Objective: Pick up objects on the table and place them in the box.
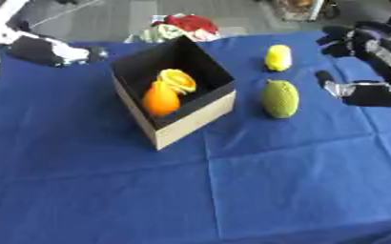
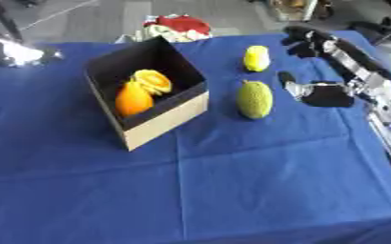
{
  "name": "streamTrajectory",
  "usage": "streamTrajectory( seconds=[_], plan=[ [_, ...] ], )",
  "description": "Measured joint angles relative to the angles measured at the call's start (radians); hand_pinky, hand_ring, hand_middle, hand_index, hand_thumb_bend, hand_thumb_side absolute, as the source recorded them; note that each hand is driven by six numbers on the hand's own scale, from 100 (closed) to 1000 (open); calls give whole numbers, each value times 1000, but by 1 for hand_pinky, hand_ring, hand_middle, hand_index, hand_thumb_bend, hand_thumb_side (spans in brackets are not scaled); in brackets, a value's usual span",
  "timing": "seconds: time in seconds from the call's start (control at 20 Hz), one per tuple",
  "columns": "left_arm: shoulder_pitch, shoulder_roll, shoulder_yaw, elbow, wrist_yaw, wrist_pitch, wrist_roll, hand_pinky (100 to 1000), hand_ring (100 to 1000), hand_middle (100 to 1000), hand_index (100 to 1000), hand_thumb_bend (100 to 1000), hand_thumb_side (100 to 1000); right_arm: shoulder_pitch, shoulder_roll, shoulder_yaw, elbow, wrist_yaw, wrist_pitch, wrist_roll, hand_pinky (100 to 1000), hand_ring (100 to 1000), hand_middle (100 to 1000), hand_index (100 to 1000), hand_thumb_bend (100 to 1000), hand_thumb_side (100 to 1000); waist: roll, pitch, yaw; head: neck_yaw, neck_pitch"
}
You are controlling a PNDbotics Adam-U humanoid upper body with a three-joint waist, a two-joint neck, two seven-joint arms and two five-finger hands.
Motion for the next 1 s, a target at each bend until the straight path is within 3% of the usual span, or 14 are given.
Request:
streamTrajectory(
  seconds=[0.2, 0.35, 0.55, 0.8, 0.95, 1.0],
  plan=[
    [137, -22, 58, -62, 53, 44, 29, 740, 702, 673, 823, 710, 423, -68, 10, 39, 150, 177, -46, 164, 902, 924, 920, 967, 403, 100, 0, -7, 19, -22, 1],
    [205, -51, 89, -92, 67, 62, 39, 738, 700, 669, 820, 712, 430, -97, 42, 24, 251, 304, -73, 201, 905, 929, 924, 968, 450, 100, 0, -10, 29, -32, 4],
    [257, -83, 116, -112, 73, 74, 42, 733, 695, 663, 819, 708, 431, -127, 85, -16, 353, 413, -93, 183, 901, 922, 915, 967, 471, 105, 0, -15, 35, -41, 9],
    [295, -125, 139, -115, 79, 89, 48, 727, 690, 656, 816, 705, 433, -158, 144, -48, 447, 482, -101, 132, 878, 890, 886, 947, 450, 102, 0, -16, 41, -50, 9],
    [305, -146, 144, -115, 81, 94, 50, 726, 688, 655, 816, 702, 434, -172, 185, -60, 503, 515, -101, 95, 834, 827, 830, 911, 411, 100, 0, -17, 43, -55, 9],
    [308, -151, 144, -115, 81, 95, 50, 726, 687, 653, 815, 698, 436, -176, 197, -64, 520, 525, -102, 83, 757, 742, 762, 848, 372, 100, 0, -18, 44, -58, 9]
  ],
)
